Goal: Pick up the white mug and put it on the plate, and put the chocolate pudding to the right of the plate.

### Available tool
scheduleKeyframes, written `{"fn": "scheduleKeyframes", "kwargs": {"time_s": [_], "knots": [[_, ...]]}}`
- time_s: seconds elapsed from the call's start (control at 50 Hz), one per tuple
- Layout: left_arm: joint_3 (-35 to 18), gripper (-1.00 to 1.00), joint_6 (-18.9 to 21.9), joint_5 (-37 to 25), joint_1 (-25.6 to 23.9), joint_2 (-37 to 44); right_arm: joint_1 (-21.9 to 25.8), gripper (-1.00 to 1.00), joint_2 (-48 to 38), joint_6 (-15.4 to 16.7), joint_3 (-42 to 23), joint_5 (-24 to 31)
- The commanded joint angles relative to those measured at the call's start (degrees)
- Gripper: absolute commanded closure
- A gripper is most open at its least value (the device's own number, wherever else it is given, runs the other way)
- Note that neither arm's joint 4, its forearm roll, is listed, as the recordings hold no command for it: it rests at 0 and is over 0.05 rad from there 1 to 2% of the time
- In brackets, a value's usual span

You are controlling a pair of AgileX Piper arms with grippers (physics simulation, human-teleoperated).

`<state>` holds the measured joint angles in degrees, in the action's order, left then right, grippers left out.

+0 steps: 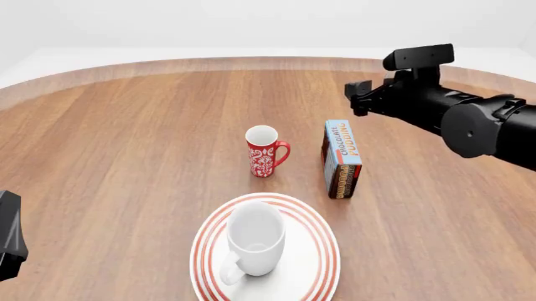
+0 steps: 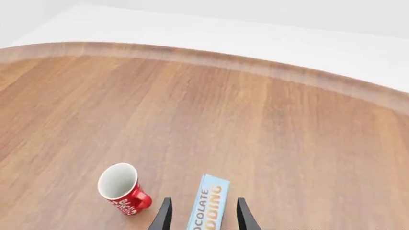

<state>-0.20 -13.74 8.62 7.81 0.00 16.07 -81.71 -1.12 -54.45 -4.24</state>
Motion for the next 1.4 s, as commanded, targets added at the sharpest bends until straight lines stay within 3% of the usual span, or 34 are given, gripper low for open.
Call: {"fn": "scheduleKeyframes", "kwargs": {"time_s": [0.02, 0.6, 1.4], "knots": [[0.00, -1.00, 0.03, -0.01, -0.03, 0.00, -0.18, -1.00, -1.37, -1.37, -0.93, 0.40], [0.00, -1.00, 0.01, 0.00, 0.00, 0.00, -1.58, -1.00, -6.93, -4.86, -2.81, -0.64], [0.00, -1.00, 0.00, 0.00, 0.04, 0.00, -1.77, -1.00, -11.26, -4.76, -2.36, -2.62]]}}
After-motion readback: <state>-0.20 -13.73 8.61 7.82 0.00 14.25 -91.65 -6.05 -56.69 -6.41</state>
